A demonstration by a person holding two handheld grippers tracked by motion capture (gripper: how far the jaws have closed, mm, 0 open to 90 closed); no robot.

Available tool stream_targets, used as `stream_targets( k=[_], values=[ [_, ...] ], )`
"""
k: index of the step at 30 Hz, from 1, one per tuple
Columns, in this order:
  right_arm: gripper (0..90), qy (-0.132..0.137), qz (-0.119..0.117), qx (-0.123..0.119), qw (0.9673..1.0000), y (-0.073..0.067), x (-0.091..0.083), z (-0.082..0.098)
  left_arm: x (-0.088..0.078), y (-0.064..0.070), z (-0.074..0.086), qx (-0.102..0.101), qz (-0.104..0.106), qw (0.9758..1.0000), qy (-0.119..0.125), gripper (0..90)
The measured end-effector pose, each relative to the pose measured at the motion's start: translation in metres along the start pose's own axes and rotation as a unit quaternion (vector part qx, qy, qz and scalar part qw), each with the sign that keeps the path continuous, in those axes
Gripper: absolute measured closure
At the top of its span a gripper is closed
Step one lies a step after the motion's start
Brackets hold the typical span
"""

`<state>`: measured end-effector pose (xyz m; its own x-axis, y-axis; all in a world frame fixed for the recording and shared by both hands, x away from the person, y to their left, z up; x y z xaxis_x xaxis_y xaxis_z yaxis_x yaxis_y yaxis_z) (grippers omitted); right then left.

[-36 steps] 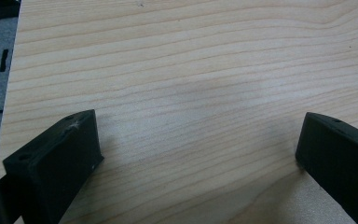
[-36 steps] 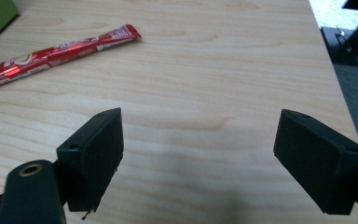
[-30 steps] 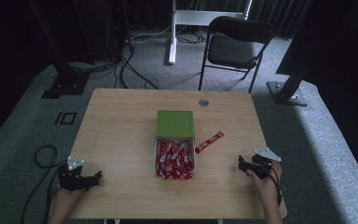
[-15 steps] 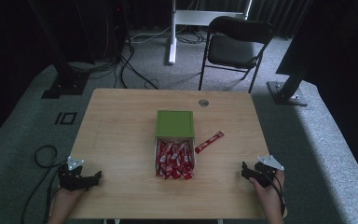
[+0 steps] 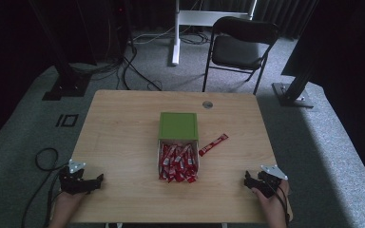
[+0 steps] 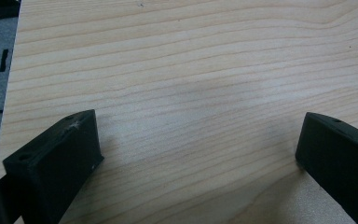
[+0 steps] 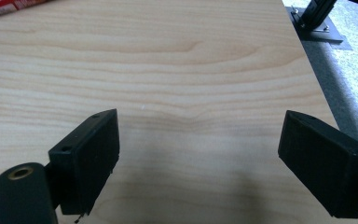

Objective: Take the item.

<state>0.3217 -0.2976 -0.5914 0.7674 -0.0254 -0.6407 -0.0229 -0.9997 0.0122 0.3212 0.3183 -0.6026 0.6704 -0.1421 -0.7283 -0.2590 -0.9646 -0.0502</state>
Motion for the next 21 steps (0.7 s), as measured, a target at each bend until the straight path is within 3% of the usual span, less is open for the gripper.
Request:
stream_targets(
  k=[8, 11, 15, 21],
  values=[
    [12.5, -0.009, -0.009, 0.012, 0.9999, -0.002, 0.002, 0.009, 0.0, 0.0, 0.0, 0.0, 0.0, 1.0, 0.0, 0.7],
    [12.5, -0.027, -0.01, 0.017, 0.9995, -0.001, 0.005, 0.013, 0.0, 0.0, 0.0, 0.0, 0.0, 1.0, 0.0, 0.7],
    [13.0, -0.031, -0.014, 0.034, 0.9988, -0.002, 0.006, 0.014, 0.0, 0.0, 0.0, 0.0, 0.0, 1.0, 0.0, 0.7],
    [12.8, -0.031, -0.012, 0.036, 0.9988, -0.002, 0.005, 0.015, 0.0, 0.0, 0.0, 0.0, 0.0, 1.0, 0.0, 0.7]
  ],
)
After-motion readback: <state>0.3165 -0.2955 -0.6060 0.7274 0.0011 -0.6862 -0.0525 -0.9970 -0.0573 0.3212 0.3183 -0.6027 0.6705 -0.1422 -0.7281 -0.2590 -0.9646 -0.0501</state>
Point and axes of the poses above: each handheld gripper's, and its own axes: x roughly forward along the jaws, z roughly out of its underside, y roughly to its right, the point moved 7 cm from there along x, roughly forward along the jaws, and after that the axes turned 3 degrees about x, right-handed, at the moved point
